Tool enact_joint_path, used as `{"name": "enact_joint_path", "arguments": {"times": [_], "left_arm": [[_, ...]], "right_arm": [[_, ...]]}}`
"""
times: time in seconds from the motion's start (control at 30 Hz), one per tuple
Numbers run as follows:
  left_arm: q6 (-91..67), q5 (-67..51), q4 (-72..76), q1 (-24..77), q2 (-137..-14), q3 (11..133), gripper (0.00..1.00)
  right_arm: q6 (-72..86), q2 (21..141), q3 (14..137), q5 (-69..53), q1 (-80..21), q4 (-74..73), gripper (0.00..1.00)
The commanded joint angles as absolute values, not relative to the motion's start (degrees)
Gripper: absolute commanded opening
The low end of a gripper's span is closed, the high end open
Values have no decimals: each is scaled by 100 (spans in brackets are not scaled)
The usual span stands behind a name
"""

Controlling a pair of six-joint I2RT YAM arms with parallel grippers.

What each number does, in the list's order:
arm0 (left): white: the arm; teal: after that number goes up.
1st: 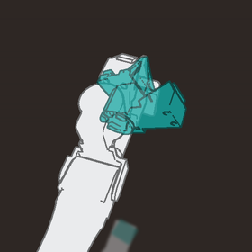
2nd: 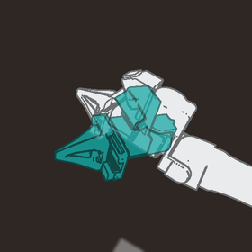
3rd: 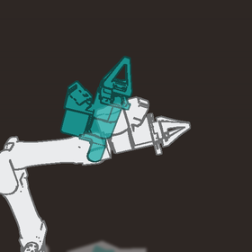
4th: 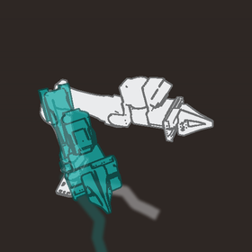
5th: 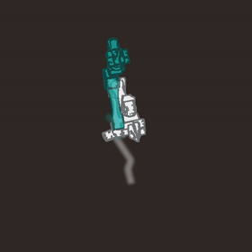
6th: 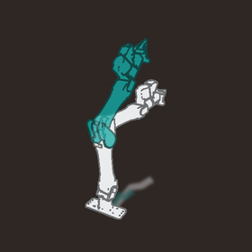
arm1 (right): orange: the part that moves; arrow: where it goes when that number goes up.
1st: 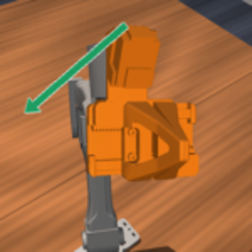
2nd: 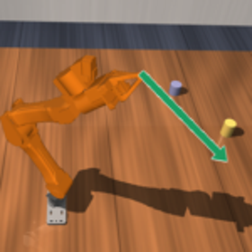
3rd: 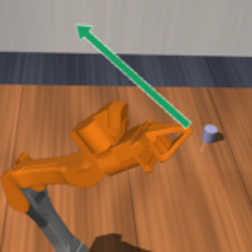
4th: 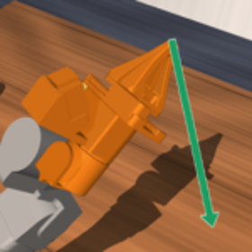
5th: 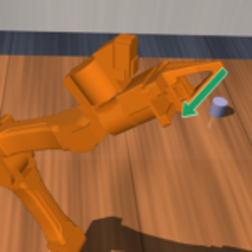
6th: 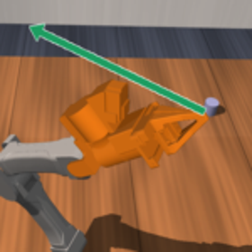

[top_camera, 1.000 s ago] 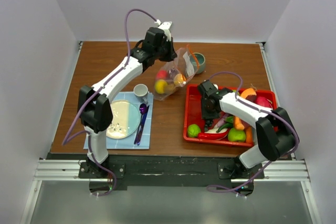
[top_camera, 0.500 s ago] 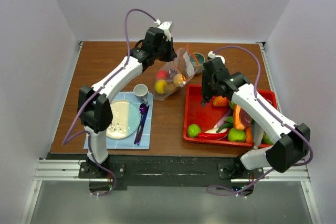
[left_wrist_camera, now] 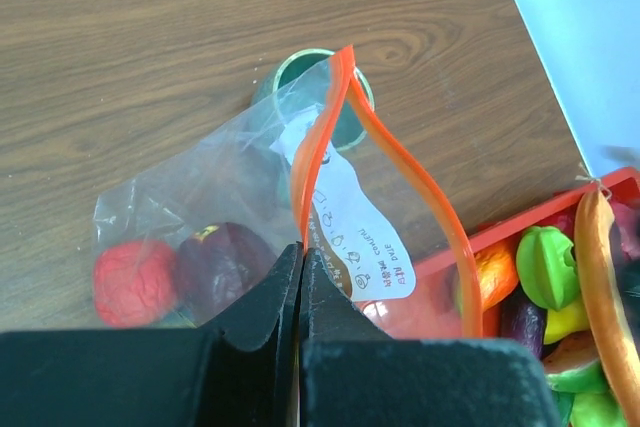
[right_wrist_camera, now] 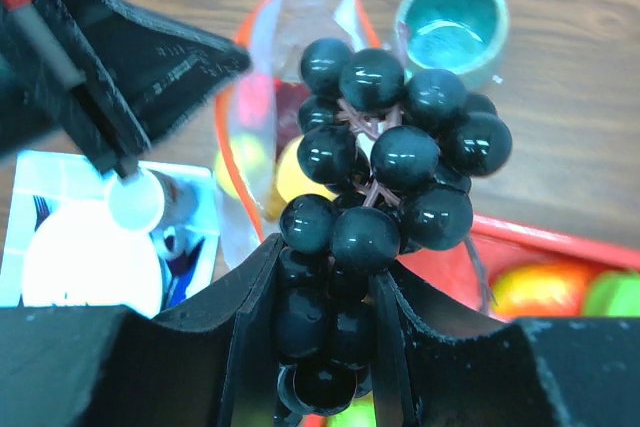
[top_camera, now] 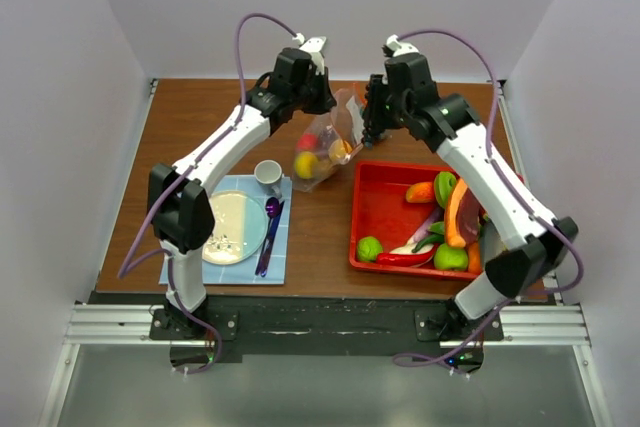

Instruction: Place the food in the zip-top bag and seal the zipper

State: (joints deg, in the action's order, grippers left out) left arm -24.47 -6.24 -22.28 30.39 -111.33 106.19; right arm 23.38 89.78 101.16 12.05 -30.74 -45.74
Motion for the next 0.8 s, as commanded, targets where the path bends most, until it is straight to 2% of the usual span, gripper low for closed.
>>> {"name": "enact_joint_path", "arguments": {"times": [0.0,0.23,0.53,0.63,0.77], "left_arm": [[-2408,-729,-2215,3006,-11092,10951,0],[-2373,-765,-2259,3015,-10987,10881,0],[-2364,-765,-2232,3023,-10863,10775,0],[-2373,-738,-2215,3023,-10854,10784,0],[-2426,-721,-2206,3015,-10916,10872,0]], "right_arm": [[2162,9683,10573,651,-3094,-4158,33],[2215,11010,11652,501,-2997,-4253,33],[2048,11277,12103,571,-2856,-4447,81],[2039,11093,11998,580,-2857,-4474,85],[2083,10462,11716,632,-2865,-4508,85]]}}
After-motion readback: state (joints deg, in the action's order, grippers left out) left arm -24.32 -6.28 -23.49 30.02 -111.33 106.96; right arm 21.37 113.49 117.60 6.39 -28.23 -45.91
